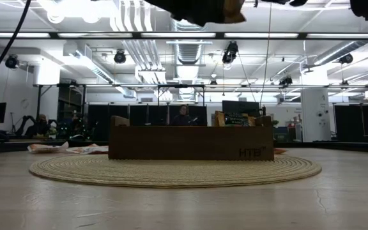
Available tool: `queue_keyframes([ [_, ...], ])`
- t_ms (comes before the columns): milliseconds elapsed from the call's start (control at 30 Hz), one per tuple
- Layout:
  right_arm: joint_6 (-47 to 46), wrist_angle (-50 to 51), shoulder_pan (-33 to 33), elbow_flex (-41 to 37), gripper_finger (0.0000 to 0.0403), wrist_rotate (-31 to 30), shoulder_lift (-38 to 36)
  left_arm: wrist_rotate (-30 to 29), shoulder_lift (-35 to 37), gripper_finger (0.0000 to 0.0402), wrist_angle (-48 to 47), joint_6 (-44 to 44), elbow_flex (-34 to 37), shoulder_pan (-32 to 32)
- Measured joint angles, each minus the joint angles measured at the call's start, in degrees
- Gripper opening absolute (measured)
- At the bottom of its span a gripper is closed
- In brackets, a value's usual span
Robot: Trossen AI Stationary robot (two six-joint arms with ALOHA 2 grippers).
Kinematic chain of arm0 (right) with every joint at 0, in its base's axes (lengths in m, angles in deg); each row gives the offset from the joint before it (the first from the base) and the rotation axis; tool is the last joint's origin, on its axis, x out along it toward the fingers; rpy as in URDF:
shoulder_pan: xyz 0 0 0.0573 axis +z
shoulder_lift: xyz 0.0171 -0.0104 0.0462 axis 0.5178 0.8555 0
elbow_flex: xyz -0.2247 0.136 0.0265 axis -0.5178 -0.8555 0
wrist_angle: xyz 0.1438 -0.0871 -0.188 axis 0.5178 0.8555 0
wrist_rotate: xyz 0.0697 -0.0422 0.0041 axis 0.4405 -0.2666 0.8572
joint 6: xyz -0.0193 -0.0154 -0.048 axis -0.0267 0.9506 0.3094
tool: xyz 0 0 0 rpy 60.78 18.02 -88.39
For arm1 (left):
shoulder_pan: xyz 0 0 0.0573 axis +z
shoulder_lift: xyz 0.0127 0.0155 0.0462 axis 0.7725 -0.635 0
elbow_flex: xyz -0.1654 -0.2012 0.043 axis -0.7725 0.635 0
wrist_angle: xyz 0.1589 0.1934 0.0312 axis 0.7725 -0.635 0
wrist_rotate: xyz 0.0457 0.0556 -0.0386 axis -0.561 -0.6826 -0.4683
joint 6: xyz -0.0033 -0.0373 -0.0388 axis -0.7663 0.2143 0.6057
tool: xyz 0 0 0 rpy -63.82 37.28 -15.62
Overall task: Pick & Place Tea
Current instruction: Put the orange and green tea bag into the wooden organizer
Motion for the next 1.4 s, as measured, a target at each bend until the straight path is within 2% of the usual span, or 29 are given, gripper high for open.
queue_keyframes([
  [167, 9.34, 2.63, 2.32, 1.7, 0.0259, -6.36, -1.13, -0.33, 3.2, 0.0, -12.46, 2.1, 0.0, 0.01],
  [300, 12.52, 13.64, 3.74, 4.03, 0.0267, -10.83, -1.49, 1.8, 4.08, 0.0, -23.18, 3.46, 0.0, 0.0],
  [367, 11.08, 19.39, 3.89, 5.43, 0.0265, -12.11, -1.51, 2.3, 4.08, 0.0, -26.51, 3.59, 0.0, 0.0],
  [567, -2.18, 39.26, 3.87, 10.02, 0.0258, -11.01, -1.62, 2.3, 4.08, 0.0, -29.32, 3.6, 0.02, 0.0],
  [667, -12.92, 54.75, 3.87, 13.45, 0.0258, -5.77, -1.78, 2.29, 4.08, 0.0, -29.65, 3.6, 0.02, 0.02],
  [700, -18.25, 62.11, 3.83, 15.11, 0.0258, -2.03, -1.94, 2.3, 4.06, 0.0, -29.67, 3.6, 0.02, 0.02],
  [833, -37.33, 89.76, 1.87, 23.66, 0.0255, 19.98, -1.85, 2.3, 4.07, 0.0, -29.92, 3.6, 0.02, 0.05],
  [900, -42.27, 96.18, 0.72, 26.8, 0.0253, 23.76, -0.95, 2.3, 4.07, 0.0, -29.92, 3.61, 0.02, 0.04],
  [1100, -42.95, 98.63, -0.58, 28.28, 0.0247, 21.6, 2.23, 4.3, 4.08, 0.0, -29.99, 3.77, 0.02, 0.04],
  [1400, -39.86, 93.88, -3.27, 28.57, 0.0239, 17.45, 6.19, 4.84, 4.06, 0.0, -30.86, 4.14, 0.0, 0.04],
])
